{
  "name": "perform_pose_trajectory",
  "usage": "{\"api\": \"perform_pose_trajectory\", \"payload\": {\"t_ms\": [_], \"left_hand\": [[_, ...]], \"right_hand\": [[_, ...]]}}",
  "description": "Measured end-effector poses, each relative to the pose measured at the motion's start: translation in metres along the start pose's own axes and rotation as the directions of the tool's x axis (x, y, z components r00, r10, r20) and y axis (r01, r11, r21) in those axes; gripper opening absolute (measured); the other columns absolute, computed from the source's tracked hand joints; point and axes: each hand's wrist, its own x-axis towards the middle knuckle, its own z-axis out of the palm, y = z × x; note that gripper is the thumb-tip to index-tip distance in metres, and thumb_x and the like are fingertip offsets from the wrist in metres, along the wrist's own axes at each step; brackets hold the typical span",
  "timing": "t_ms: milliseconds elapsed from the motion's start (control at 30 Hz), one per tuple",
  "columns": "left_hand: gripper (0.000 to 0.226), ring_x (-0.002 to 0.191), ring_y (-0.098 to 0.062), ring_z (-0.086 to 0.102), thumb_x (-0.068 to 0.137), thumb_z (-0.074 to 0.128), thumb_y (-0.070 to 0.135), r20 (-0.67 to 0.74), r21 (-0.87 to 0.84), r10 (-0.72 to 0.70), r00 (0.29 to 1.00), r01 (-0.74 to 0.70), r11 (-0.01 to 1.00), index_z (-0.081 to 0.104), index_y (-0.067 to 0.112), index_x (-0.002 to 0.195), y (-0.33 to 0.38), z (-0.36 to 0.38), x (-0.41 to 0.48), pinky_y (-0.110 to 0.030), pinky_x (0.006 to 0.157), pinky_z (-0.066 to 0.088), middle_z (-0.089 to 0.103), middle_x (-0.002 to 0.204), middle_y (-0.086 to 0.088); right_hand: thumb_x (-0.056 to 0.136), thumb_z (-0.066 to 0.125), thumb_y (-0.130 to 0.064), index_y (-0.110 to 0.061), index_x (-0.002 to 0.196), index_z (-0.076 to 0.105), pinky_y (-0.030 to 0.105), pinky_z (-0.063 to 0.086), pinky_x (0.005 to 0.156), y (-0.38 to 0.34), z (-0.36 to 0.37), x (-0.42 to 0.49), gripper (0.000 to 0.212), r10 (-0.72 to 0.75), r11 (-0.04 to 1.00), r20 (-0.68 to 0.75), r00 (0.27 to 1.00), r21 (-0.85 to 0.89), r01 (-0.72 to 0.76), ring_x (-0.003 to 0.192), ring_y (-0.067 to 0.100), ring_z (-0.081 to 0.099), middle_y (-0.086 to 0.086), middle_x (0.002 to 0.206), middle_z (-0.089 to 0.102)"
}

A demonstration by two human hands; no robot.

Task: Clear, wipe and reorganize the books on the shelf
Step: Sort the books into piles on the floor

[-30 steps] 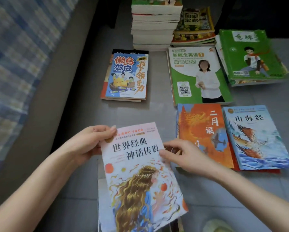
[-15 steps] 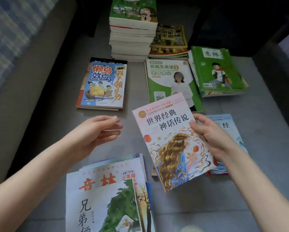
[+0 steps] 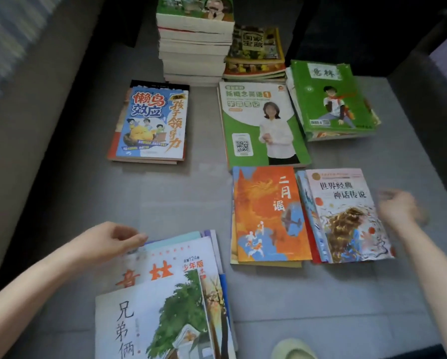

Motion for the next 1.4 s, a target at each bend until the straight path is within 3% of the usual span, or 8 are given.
{"api": "perform_pose_trajectory", "payload": {"t_ms": [100, 200, 400, 500, 833, 967, 1133, 1400], "left_hand": [[0.018, 0.084, -0.005, 0.067, 0.085, 0.065, 0.043, 0.024, 0.027, 0.025, 0.999, -0.026, 0.999, 0.074, 0.028, 0.082, -0.006, 0.000, -0.009, -0.028, 0.084, 0.050, 0.074, 0.084, 0.012], [0.013, 0.088, -0.007, 0.064, 0.080, 0.072, 0.042, -0.065, 0.045, 0.033, 0.997, -0.030, 0.999, 0.070, 0.030, 0.086, -0.015, 0.000, -0.013, -0.030, 0.085, 0.051, 0.070, 0.091, 0.012], [0.014, 0.082, -0.012, 0.063, 0.085, 0.069, 0.032, -0.128, -0.003, 0.003, 0.992, -0.004, 1.000, 0.068, 0.023, 0.095, -0.027, 0.005, -0.027, -0.024, 0.071, 0.047, 0.068, 0.090, 0.005], [0.013, 0.076, -0.021, 0.064, 0.085, 0.068, 0.020, -0.142, -0.073, 0.002, 0.990, -0.013, 0.997, 0.068, 0.017, 0.097, -0.029, 0.009, -0.028, -0.026, 0.062, 0.049, 0.070, 0.090, -0.004], [0.011, 0.061, -0.019, 0.062, 0.077, 0.078, 0.012, -0.181, -0.243, -0.066, 0.981, 0.020, 0.970, 0.069, 0.011, 0.082, -0.040, 0.010, -0.021, -0.033, 0.054, 0.055, 0.065, 0.070, -0.007], [0.016, 0.070, -0.015, 0.064, 0.080, 0.074, 0.030, -0.316, 0.027, 0.019, 0.949, -0.011, 1.000, 0.067, 0.021, 0.070, -0.038, 0.008, -0.020, -0.028, 0.059, 0.047, 0.068, 0.071, 0.004], [0.059, 0.080, -0.005, 0.069, 0.065, 0.061, 0.076, -0.237, -0.452, 0.126, 0.963, -0.224, 0.864, 0.068, 0.024, 0.092, 0.011, 0.000, -0.029, -0.026, 0.076, 0.051, 0.074, 0.084, 0.008], [0.011, 0.063, -0.025, 0.064, 0.087, 0.065, 0.004, -0.025, -0.888, -0.055, 0.998, 0.003, 0.460, 0.058, 0.002, 0.079, 0.087, 0.025, 0.001, -0.031, 0.058, 0.056, 0.069, 0.081, -0.019]], "right_hand": [[0.089, 0.053, -0.016, -0.007, 0.108, 0.070, 0.045, 0.048, 0.081, -0.042, 0.016, -0.039, 0.027, -0.245, 0.962, -0.203, 0.948, -0.175, 0.211, 0.099, 0.045, 0.061, 0.028, 0.104, 0.067], [0.091, 0.056, -0.027, -0.014, 0.090, 0.073, 0.037, 0.052, 0.072, -0.085, 0.032, -0.099, 0.022, -0.488, 0.865, 0.058, 0.871, 0.163, 0.474, 0.078, 0.029, 0.068, 0.012, 0.079, 0.072], [0.081, 0.070, -0.044, -0.022, 0.112, 0.066, 0.019, 0.046, 0.080, -0.118, 0.055, -0.255, 0.038, -0.724, 0.566, 0.644, 0.248, 0.349, 0.747, 0.091, 0.001, 0.059, -0.011, 0.102, 0.065], [0.073, 0.067, -0.062, -0.027, 0.135, 0.043, 0.030, 0.038, 0.089, -0.102, 0.075, -0.295, 0.075, -0.658, 0.277, 0.734, 0.168, 0.028, 0.960, 0.118, 0.016, 0.042, -0.007, 0.126, 0.045], [0.068, 0.078, -0.049, -0.023, 0.107, 0.056, 0.028, 0.033, 0.073, -0.092, 0.073, -0.290, 0.052, -0.496, 0.552, 0.780, 0.380, -0.054, 0.832, 0.103, 0.017, 0.050, -0.006, 0.106, 0.051], [0.073, 0.080, -0.012, -0.016, 0.086, 0.063, 0.033, 0.053, 0.077, -0.103, 0.059, -0.251, 0.022, -0.433, 0.894, 0.726, 0.533, 0.271, 0.357, 0.084, 0.017, 0.066, 0.004, 0.092, 0.069], [0.077, 0.067, 0.008, -0.008, 0.081, 0.064, 0.021, 0.052, 0.049, -0.125, 0.027, -0.212, 0.016, -0.459, 0.765, 0.670, 0.583, 0.632, -0.124, 0.059, 0.013, 0.068, 0.006, 0.071, 0.071], [0.088, 0.061, 0.001, -0.011, 0.103, 0.063, 0.023, 0.057, 0.059, -0.127, 0.038, -0.196, 0.019, -0.468, 0.685, 0.592, 0.656, 0.712, -0.154, 0.074, 0.013, 0.072, 0.004, 0.090, 0.075]]}}
